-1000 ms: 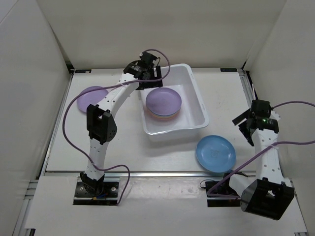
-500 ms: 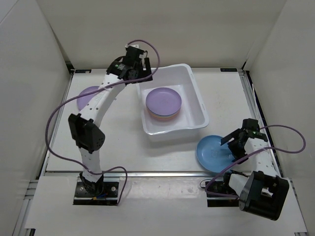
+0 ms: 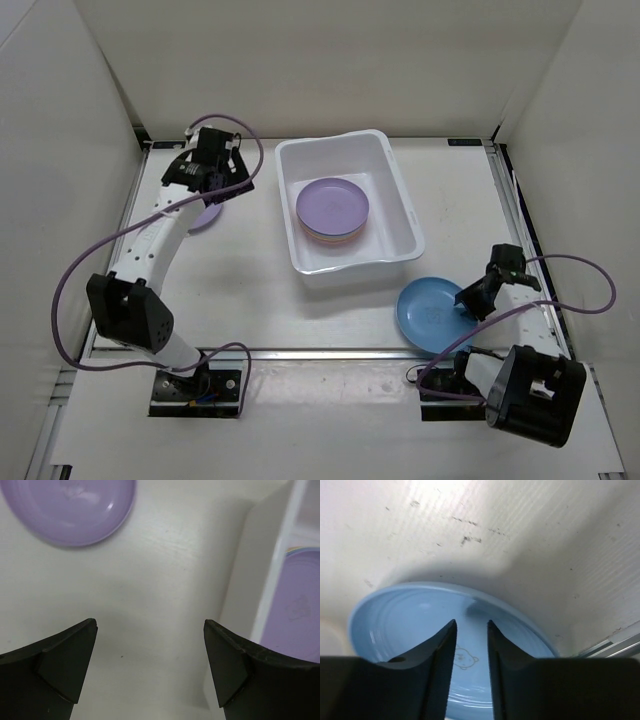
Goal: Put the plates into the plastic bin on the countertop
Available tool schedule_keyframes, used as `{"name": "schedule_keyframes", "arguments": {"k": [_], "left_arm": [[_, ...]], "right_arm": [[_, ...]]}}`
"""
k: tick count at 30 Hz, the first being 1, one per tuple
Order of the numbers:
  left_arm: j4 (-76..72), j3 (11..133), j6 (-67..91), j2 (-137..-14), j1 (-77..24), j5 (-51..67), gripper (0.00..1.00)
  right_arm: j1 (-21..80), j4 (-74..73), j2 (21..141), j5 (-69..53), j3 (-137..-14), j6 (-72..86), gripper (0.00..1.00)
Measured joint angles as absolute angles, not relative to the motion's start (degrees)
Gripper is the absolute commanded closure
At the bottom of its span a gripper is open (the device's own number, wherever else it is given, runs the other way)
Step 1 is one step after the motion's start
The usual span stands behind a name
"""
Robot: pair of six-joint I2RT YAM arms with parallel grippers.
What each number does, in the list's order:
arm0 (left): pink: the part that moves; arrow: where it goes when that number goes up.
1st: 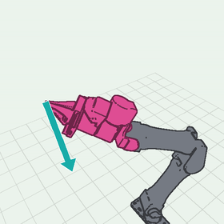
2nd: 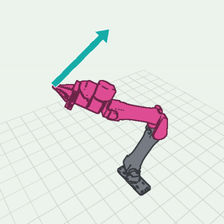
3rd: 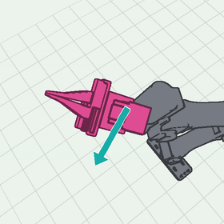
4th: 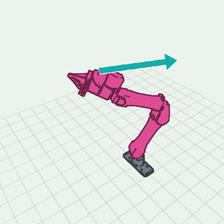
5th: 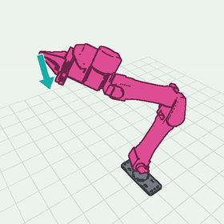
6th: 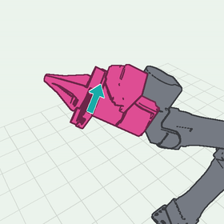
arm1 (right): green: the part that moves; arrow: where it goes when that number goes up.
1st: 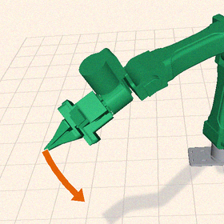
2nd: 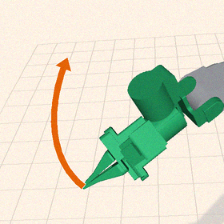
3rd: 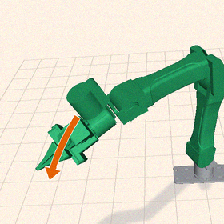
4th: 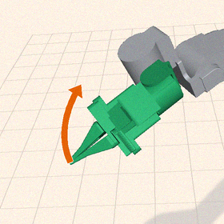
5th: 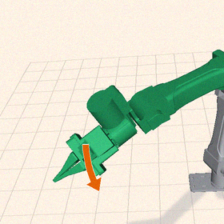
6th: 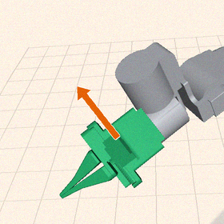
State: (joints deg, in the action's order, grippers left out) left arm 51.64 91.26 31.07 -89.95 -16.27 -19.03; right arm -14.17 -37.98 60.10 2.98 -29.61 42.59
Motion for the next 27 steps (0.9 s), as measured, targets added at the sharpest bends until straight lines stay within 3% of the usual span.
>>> {"name": "schedule_keyframes", "arguments": {"k": [2,4,7,8,11,12,16,21,27], "left_arm": [[51.7,86.8,31.68,-88.36,-14.68,-18.98,0.0],[51.86,83.66,32.23,-87.09,-13.19,-18.87,0.01],[52.05,80.18,32.82,-85.21,-11.14,-18.87,0.0],[52.07,79.42,32.93,-84.62,-10.81,-18.87,0.01],[51.77,76.93,33.1,-82.43,-10.22,-18.87,0.0],[51.72,75.9,33.17,-81.6,-10.04,-18.87,0.01],[51.37,70.76,33.43,-77.97,-8.05,-19.14,0.0],[51.7,64.9,33.52,-75.31,-2.7,-19.31,0.01],[51.88,64.16,33.23,-75.24,1.48,-19.11,0.01]], "right_arm": [[-14.17,-38.15,59.27,3.42,-30.37,41.76,0.8],[-14.17,-38.52,58.28,3.84,-31.66,40.93,0.8],[-14.17,-38.89,57.32,4.45,-33.17,39.9,0.68],[-14.17,-39.05,57.32,4.67,-33.52,39.66,0.56],[-14.2,-39.9,57.49,6.09,-34.11,39.09,0.36],[-14.2,-40.14,57.67,6.24,-34.35,39.18,0.36],[-14.41,-40.73,59.27,9.41,-35.7,38.63,0.2],[-14.79,-40.32,62.26,9.69,-35.75,37.91,0.12],[-14.76,-36.51,65.76,7.75,-32.77,37.28,0.12]]}}
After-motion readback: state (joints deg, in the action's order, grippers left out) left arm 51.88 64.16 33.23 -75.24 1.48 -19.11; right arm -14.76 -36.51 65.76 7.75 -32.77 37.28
